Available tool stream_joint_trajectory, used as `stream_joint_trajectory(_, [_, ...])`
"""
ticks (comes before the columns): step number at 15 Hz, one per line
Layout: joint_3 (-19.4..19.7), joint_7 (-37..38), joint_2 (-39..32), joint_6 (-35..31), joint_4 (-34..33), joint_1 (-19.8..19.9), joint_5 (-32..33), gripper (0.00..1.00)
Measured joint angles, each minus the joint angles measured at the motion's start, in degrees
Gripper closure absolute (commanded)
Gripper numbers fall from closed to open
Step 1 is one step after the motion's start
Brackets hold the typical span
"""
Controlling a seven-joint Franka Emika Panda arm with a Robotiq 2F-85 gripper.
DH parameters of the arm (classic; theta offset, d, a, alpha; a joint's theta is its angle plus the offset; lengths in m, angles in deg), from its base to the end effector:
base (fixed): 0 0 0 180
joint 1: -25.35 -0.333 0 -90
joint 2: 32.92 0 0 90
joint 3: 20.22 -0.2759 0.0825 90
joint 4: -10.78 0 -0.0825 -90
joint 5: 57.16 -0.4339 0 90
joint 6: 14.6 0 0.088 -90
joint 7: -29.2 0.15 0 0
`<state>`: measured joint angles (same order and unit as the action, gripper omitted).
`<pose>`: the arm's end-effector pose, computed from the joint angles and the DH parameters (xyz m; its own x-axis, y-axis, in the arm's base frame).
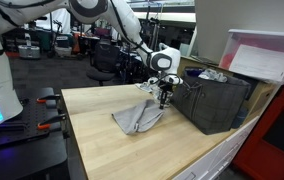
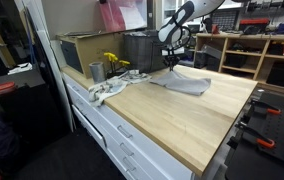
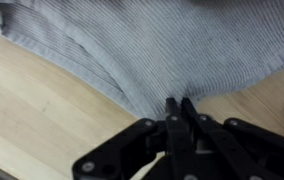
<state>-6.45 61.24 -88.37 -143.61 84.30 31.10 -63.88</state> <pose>0.7235 -0.2210 0.0771 0.6458 -0.7596 0.0768 -0.7635 -0.6414 0.0752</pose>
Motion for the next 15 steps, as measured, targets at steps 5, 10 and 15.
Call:
stream_joint_trajectory(5, [0.07,0.0,0.08,0.05,-0.4,-0.23,1.73,0.74])
stream_joint_trajectory(10, [0.08,-0.04,-0.27,1.37,-0.4,-0.16,1.93,0.44])
stream_joint_trajectory(15, [0.06,-0.04,-1.93,2.04,-0.4,-0.26,1.93,0.84])
